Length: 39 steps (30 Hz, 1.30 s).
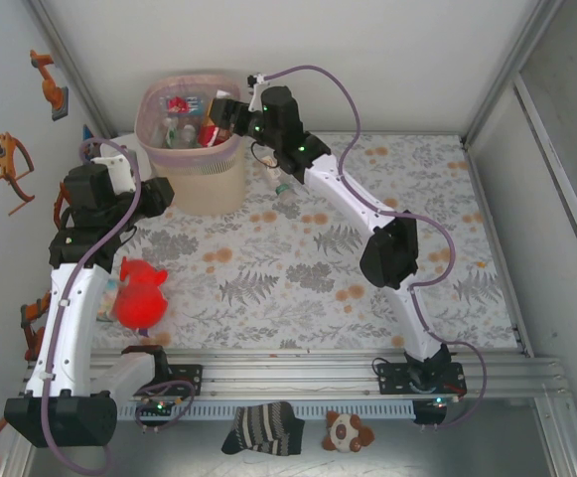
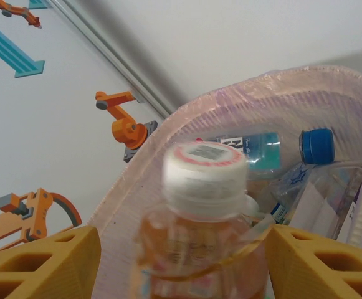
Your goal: Put the plastic bottles in the bin
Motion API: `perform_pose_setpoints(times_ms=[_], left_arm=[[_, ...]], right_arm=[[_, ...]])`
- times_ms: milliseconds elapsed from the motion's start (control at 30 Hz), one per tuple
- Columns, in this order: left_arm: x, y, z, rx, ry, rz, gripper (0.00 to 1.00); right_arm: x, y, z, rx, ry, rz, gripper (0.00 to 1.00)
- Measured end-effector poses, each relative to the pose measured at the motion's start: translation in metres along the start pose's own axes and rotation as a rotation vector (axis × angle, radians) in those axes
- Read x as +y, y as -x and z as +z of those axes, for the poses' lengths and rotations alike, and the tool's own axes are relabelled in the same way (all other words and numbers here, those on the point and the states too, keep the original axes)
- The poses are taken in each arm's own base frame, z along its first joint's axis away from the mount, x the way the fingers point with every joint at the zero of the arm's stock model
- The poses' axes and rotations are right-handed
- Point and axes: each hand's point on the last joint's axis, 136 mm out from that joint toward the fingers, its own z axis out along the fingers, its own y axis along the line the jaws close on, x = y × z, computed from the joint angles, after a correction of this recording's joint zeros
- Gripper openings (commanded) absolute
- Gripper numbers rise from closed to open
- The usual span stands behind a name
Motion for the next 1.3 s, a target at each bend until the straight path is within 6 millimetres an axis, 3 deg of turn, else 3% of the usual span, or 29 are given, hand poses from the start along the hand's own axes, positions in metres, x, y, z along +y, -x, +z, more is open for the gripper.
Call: perform_pose_setpoints(times_ms=[467,900,1033,1300], left_arm=[[-0.004,0.008,0.002,-0.009,-0.016,-0.001,0.42],[-0.016,0.018,0.024,0.011,-0.066,0.01,0.4],[-0.042,0.011,0.037,0.04,-0.104,0.059,0.4],[-0.104,-0.01,0.07,0.086,-0.168,0.184,0.4]], right_arm=[[0.003,0.004,-0.007,0.004,-0.013,-0.031,0.7],[0.02,0.027,-0.065,0.006,-0.077,-0.116,0.69],[0.005,0.025,-0.085,0.024,-0.132,-0.129,0.69],[-0.043,0.019,-0.133,0.051,-0.282,-0.135,0.69]])
